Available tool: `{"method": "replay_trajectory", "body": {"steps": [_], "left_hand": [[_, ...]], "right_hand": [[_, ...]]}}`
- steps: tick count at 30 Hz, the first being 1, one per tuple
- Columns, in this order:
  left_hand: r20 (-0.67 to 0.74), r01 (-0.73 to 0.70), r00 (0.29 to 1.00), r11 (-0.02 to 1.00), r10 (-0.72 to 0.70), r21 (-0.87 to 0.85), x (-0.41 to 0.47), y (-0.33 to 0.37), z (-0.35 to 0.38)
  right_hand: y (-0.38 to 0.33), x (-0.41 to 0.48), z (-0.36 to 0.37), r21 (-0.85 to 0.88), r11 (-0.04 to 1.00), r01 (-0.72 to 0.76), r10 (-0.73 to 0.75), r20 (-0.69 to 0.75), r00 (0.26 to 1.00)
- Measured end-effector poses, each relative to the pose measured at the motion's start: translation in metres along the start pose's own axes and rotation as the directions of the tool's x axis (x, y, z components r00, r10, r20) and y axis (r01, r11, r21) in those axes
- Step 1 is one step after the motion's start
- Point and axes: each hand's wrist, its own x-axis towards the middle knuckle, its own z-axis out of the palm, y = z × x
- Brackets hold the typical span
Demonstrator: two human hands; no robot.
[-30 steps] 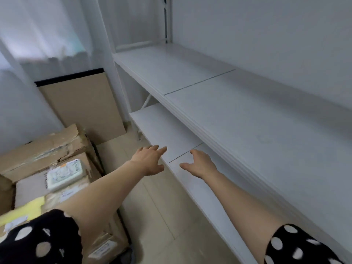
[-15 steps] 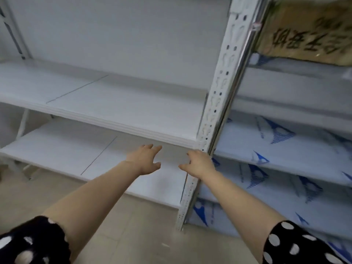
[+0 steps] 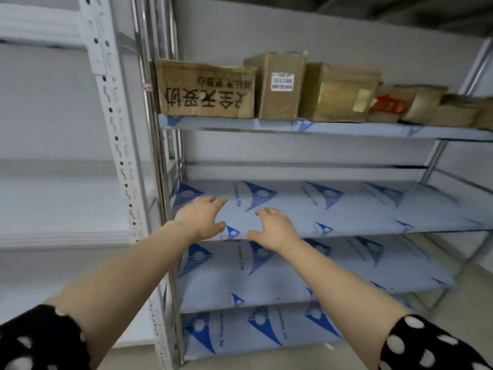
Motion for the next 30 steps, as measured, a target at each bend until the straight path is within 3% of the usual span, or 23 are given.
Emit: {"method": "replay_trajectory", "body": {"steps": [5, 11, 21, 25, 30], "left_hand": [[-0.156, -0.013, 0.988, 0.998, 0.022, 0.058, 0.028, 0.061, -0.04], [-0.325, 0.07, 0.945, 0.991, -0.03, 0.112, 0.046, 0.066, -0.102], [-0.554, 0.23, 0.831, 0.935, -0.045, 0.269, 0.073, -0.001, -0.179], [-0.593, 0.288, 0.803, 0.911, -0.062, 0.295, 0.093, -0.038, -0.191], [-0.541, 0.344, 0.836, 0.858, -0.094, 0.382, 0.111, -0.078, -0.188]], "right_hand": [[0.049, 0.003, -0.059, -0.009, 0.998, 0.063, -0.063, -0.112, 0.992], [0.036, 0.028, -0.122, -0.076, 0.971, 0.226, -0.237, -0.234, 0.943], [-0.033, 0.096, -0.19, -0.311, 0.893, 0.325, -0.44, -0.456, 0.774], [-0.052, 0.129, -0.204, -0.425, 0.86, 0.282, -0.473, -0.458, 0.753], [-0.071, 0.165, -0.2, -0.488, 0.839, 0.241, -0.472, -0.433, 0.768]]}}
